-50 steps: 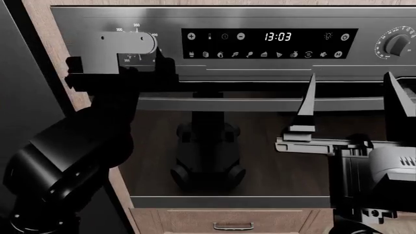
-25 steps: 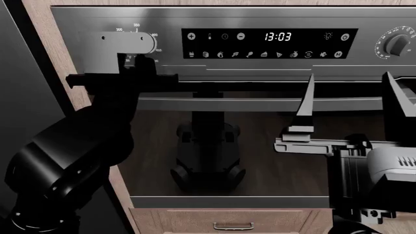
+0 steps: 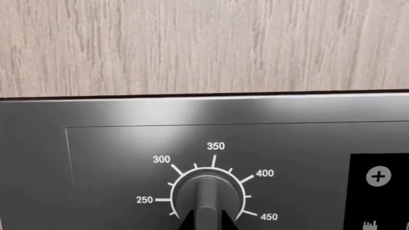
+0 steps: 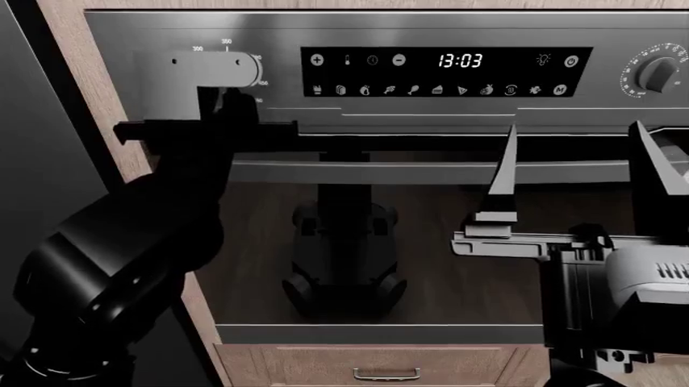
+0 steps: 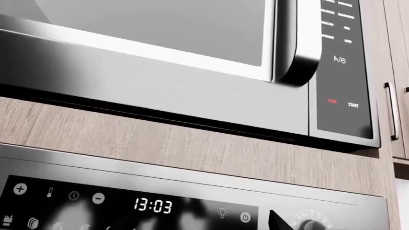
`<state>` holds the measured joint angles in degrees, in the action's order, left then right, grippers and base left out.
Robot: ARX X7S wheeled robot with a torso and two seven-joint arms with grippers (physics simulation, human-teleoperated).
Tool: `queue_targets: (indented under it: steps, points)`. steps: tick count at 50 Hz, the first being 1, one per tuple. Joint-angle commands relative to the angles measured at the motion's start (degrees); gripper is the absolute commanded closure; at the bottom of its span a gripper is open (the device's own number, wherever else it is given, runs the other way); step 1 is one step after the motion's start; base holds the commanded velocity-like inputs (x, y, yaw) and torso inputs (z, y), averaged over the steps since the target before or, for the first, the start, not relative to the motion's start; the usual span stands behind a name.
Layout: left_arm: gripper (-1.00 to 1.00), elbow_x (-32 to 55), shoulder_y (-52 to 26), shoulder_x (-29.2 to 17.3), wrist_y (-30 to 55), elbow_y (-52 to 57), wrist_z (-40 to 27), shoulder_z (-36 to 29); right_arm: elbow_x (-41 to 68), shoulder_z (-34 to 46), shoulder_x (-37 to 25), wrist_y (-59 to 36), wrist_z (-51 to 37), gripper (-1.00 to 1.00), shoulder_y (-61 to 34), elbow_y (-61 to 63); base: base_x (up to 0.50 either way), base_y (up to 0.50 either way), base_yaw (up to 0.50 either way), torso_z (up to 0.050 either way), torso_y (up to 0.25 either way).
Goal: Preheat the oven by turning the temperature knob.
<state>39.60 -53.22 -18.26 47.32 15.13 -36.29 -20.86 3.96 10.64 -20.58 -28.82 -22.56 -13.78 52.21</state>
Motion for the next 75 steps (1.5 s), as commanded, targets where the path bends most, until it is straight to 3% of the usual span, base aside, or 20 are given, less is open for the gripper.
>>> queue_targets:
  steps: [1, 66, 75]
  points:
    - [1.0, -0.5, -0.6, 0.1, -0.8, -3.2, 0.3, 0.2, 0.2, 0.1, -0.2, 0.2, -0.1, -1.0, 0.0, -0.1, 0.0, 0.0, 0.0, 0.0, 0.0]
    - [1.0, -10.1, -5.3, -4.9, -2.0, -7.0, 3.7, -10.7, 0.2, 1.3, -0.9, 0.5, -1.3, -1.0, -0.1, -0.6, 0.01, 0.0, 0.0, 0.001, 0.0]
    - [1.0, -9.1, -5.9, -5.1, 0.8, -7.2, 4.6, -11.8, 0.3, 1.3, -1.1, 0.4, -1.5, -1.0, -0.1, -0.6, 0.01, 0.0, -0.01, 0.001, 0.0]
